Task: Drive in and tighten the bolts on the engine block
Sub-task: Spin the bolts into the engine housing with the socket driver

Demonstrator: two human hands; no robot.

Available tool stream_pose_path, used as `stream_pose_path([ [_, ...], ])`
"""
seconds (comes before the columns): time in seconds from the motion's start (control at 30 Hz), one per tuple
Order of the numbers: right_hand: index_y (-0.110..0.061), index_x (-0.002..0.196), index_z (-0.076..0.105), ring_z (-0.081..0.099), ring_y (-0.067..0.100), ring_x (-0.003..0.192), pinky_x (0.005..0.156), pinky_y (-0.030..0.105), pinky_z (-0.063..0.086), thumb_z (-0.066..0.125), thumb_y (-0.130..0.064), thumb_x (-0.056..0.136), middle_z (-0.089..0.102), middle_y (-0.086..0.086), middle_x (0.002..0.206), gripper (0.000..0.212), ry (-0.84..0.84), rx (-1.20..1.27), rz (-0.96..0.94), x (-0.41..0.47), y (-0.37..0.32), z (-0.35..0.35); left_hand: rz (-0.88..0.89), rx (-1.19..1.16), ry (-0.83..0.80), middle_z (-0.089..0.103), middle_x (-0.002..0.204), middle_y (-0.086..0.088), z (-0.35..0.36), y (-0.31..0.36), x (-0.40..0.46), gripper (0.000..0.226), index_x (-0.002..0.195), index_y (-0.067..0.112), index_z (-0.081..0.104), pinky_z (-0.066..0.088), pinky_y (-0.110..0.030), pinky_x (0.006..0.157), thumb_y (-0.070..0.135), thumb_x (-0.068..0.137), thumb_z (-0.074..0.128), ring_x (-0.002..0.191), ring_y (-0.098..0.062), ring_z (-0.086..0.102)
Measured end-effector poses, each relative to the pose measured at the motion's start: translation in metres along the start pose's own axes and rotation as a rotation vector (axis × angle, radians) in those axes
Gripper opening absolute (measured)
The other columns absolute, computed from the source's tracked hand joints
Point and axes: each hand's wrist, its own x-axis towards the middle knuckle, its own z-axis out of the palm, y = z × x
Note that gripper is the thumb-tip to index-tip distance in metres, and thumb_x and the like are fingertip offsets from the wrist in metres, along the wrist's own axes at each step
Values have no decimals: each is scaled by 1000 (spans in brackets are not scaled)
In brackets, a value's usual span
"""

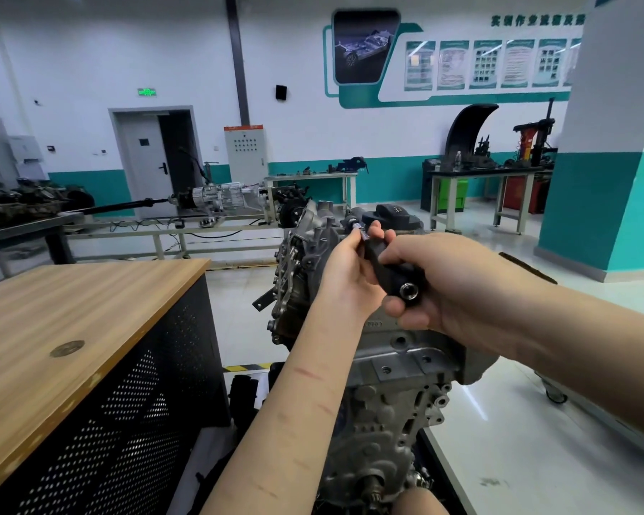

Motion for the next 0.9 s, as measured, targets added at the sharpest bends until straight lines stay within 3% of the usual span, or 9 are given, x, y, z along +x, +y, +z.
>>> stream_pose_path([
  [0.07,-3,92,45,42,11,33,28,15,27,42,-3,91,45,19,88,3,-5,-6,-13,0,-4,-1,21,8,-8,54,66,-3,-2,-1,2,34,76,3,53,47,-18,37,22,100,39,38,-12,59],
  [0.2,-2,82,47,38,8,30,27,12,21,42,-5,93,48,16,68,13,-12,-17,-17,0,-15,-10,54,161,-24,64,75,-8,-5,-5,4,36,81,6,58,53,-30,72,32,99,39,68,-18,64],
  [0.3,0,76,47,35,6,28,28,10,16,42,-7,93,48,11,53,19,33,-63,-28,1,-15,-15,62,223,-38,69,63,-4,-5,-9,1,35,84,8,58,55,-24,51,35,97,41,56,-13,67],
  [0.37,6,83,51,32,9,31,30,11,16,44,-6,92,49,16,62,16,47,-219,-56,0,-12,-17,34,217,-34,69,61,-4,-3,-11,-1,35,82,9,58,55,-23,52,34,98,40,55,-13,67],
  [0.47,16,92,54,32,11,31,31,15,21,47,-5,87,43,4,42,24,77,-594,-118,4,-8,-18,7,160,-24,68,56,-3,1,-13,-1,36,80,10,54,54,-22,53,32,100,34,52,-13,66],
  [0.57,2,95,61,41,11,47,37,13,30,49,-12,85,46,1,58,21,102,-1094,-293,7,-5,-14,-2,85,-3,66,51,-4,4,-15,-3,36,83,10,51,50,-19,40,30,102,28,45,-13,64],
  [0.63,-3,98,61,42,10,55,44,15,32,48,-15,85,53,6,71,21,115,-1264,-348,8,-5,-13,3,99,8,65,49,-4,3,-17,-3,36,84,10,51,49,-18,39,30,102,27,45,-13,63],
  [0.73,-1,98,61,40,15,56,48,24,30,49,-15,85,61,15,84,23,114,-1327,-338,10,-8,-12,11,132,15,65,52,-3,3,-16,-4,35,84,11,52,50,-20,43,31,102,29,53,-13,62],
  [0.9,1,103,59,39,9,35,37,20,34,51,-14,86,48,6,58,25,67,-1113,-319,12,-6,-20,11,194,-21,66,70,-6,-2,-13,-3,36,86,10,55,52,-29,54,32,101,30,66,-15,63],
])
